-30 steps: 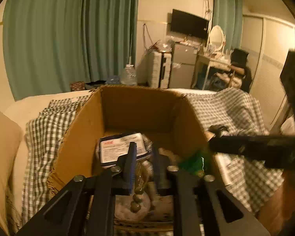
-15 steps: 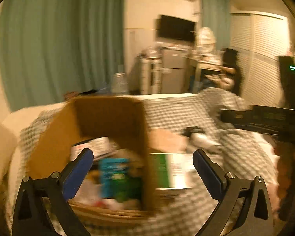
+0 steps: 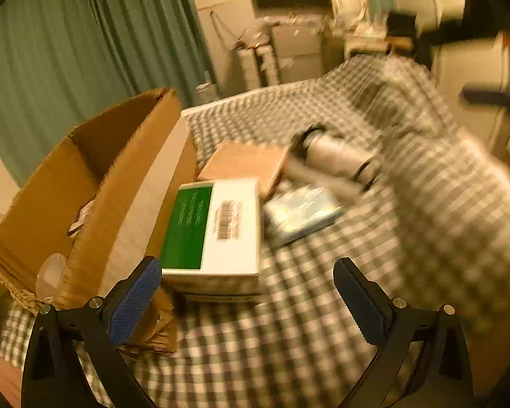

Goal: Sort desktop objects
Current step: 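Grasp the green-and-white medicine box with the left tool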

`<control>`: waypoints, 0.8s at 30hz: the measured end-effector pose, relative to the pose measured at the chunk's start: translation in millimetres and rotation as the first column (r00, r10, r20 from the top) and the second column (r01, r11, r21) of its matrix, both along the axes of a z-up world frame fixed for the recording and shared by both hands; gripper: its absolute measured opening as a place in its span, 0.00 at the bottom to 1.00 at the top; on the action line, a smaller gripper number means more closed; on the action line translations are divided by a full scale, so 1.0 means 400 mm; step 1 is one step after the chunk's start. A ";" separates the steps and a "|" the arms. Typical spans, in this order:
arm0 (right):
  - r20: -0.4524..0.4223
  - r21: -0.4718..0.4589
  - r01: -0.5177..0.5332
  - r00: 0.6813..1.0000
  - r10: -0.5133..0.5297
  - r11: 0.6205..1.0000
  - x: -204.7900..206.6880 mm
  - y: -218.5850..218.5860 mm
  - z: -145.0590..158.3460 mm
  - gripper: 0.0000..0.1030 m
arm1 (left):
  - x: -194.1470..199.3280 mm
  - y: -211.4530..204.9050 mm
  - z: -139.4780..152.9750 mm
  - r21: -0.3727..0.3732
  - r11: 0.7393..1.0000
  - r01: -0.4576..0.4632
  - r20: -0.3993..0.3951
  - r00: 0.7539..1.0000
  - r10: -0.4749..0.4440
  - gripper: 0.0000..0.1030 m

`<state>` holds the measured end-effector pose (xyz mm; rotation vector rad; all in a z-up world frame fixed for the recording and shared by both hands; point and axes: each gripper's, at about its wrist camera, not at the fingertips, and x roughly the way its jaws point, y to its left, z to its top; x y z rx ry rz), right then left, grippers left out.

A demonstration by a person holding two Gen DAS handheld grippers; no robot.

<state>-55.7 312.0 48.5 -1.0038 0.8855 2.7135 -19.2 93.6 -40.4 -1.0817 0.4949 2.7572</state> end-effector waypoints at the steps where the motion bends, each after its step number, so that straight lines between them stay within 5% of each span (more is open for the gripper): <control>1: 0.004 -0.005 -0.009 1.000 0.009 1.000 -0.004 0.000 -0.008 0.60 | 0.001 0.009 -0.017 -0.054 0.998 -0.015 -0.043 0.999 0.013 1.00; 9: 0.048 -0.020 -0.041 0.998 0.042 0.999 -0.021 -0.006 -0.056 0.60 | -0.047 0.054 -0.105 -0.261 0.961 -0.087 -0.126 0.990 0.055 1.00; 14: 0.049 -0.013 -0.035 0.998 0.035 0.999 -0.017 -0.010 -0.055 0.60 | -0.092 0.015 -0.074 -0.272 0.955 -0.118 -0.208 0.976 0.062 1.00; 18: 0.055 -0.004 -0.039 0.998 0.039 0.999 -0.026 -0.028 -0.053 0.60 | -0.096 0.034 -0.089 -0.246 0.969 -0.001 -0.114 0.993 -0.028 1.00; 19: 0.055 -0.001 -0.042 0.998 0.042 0.999 -0.027 -0.033 -0.052 0.60 | -0.100 0.055 -0.113 -0.228 0.970 0.084 -0.030 0.995 -0.093 1.00; 24: 0.053 0.018 -0.049 0.997 0.048 0.999 -0.026 -0.046 -0.044 0.60 | -0.124 0.055 -0.122 -0.264 0.963 0.045 -0.065 0.996 -0.064 1.00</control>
